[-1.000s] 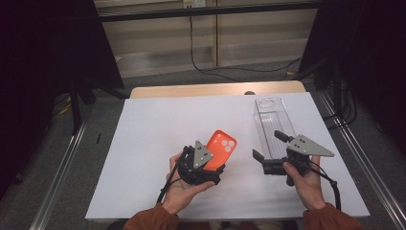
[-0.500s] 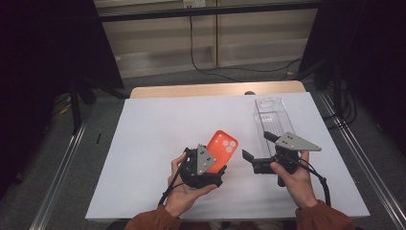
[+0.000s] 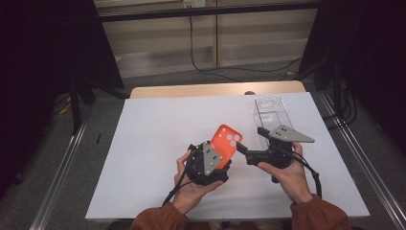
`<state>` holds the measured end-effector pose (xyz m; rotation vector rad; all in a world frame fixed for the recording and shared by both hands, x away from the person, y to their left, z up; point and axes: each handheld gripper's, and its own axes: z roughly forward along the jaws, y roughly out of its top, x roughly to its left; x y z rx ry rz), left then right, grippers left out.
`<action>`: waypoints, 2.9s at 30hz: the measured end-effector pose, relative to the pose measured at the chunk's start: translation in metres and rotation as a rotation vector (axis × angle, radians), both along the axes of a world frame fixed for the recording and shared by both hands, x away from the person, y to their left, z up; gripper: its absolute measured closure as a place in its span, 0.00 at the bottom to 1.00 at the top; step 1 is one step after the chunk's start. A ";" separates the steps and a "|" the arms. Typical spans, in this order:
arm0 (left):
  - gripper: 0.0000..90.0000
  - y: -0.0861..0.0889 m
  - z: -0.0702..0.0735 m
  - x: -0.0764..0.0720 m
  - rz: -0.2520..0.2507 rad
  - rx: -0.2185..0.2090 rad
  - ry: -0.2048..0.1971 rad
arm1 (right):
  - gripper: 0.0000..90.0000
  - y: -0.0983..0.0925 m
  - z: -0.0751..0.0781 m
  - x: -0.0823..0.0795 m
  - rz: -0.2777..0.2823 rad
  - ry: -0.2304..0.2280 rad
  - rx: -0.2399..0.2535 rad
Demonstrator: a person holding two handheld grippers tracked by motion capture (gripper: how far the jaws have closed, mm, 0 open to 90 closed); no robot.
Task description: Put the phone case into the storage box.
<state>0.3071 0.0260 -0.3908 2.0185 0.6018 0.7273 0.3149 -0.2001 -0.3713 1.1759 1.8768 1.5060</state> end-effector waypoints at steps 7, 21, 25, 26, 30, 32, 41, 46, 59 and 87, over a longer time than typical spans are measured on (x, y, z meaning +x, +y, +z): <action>0.17 0.000 -0.003 -0.005 0.015 -0.015 -0.039 | 0.10 0.001 0.000 0.002 -0.029 0.021 0.013; 0.17 -0.004 -0.006 -0.008 0.027 -0.022 -0.082 | 0.31 0.005 0.013 0.006 0.004 0.153 0.013; 0.17 -0.005 -0.006 -0.007 0.029 -0.020 -0.090 | 0.36 0.005 0.012 0.008 0.014 0.195 0.019; 0.17 -0.006 -0.006 -0.007 0.028 -0.021 -0.092 | 0.38 0.005 0.012 0.009 0.016 0.205 0.022; 0.17 -0.007 -0.006 -0.007 0.025 -0.014 -0.103 | 0.45 0.004 0.013 0.012 0.016 0.257 0.046; 0.17 -0.008 -0.007 -0.008 0.026 -0.014 -0.105 | 0.49 0.004 0.014 0.014 0.019 0.290 0.058; 0.17 -0.009 -0.008 -0.008 0.025 -0.007 -0.112 | 0.62 0.000 0.015 0.018 0.013 0.390 0.098; 0.17 -0.009 -0.009 -0.008 0.023 -0.001 -0.110 | 0.71 0.000 0.017 0.020 0.016 0.421 0.111; 0.17 -0.011 -0.012 -0.009 0.020 0.013 -0.118 | 0.82 -0.001 0.019 0.026 0.013 0.508 0.139; 0.16 -0.013 -0.019 0.008 0.047 -0.021 -0.048 | 0.92 0.008 0.019 0.027 -0.013 0.517 0.192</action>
